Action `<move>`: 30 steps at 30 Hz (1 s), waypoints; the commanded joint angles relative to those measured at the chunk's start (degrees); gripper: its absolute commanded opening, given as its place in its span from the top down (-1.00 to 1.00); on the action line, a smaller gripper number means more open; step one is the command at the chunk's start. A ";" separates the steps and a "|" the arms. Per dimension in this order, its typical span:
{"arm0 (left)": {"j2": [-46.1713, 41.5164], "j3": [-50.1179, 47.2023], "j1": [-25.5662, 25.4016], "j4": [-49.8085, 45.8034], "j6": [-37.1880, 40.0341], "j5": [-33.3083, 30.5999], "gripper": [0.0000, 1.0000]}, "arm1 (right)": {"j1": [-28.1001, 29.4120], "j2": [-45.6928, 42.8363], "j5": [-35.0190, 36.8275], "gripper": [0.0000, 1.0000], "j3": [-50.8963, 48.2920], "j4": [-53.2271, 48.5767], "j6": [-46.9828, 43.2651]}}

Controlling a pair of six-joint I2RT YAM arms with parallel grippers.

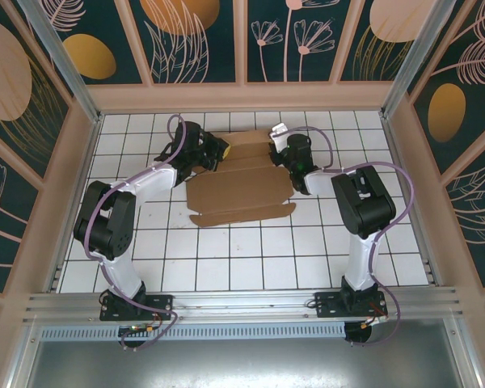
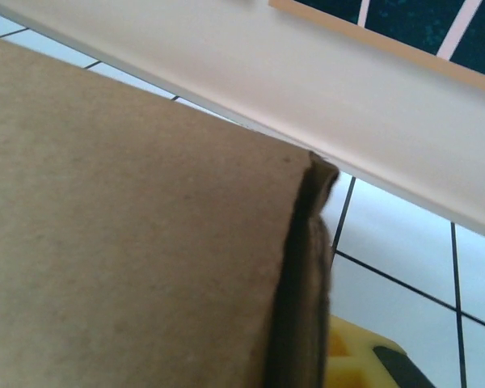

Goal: Fold the paper box

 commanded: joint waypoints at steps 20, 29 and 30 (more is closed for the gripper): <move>-17.15 -11.66 -4.03 -5.78 -2.39 -4.18 1.00 | 10.90 -15.20 7.01 0.78 -16.06 -1.99 5.80; -24.11 -21.29 -4.88 -4.76 -2.95 -6.72 1.00 | 15.84 -20.43 11.24 0.50 -19.99 -5.55 9.94; -24.13 -21.60 -4.93 -4.54 -2.80 -6.65 1.00 | 15.94 -20.99 11.46 0.31 -20.59 -4.90 10.10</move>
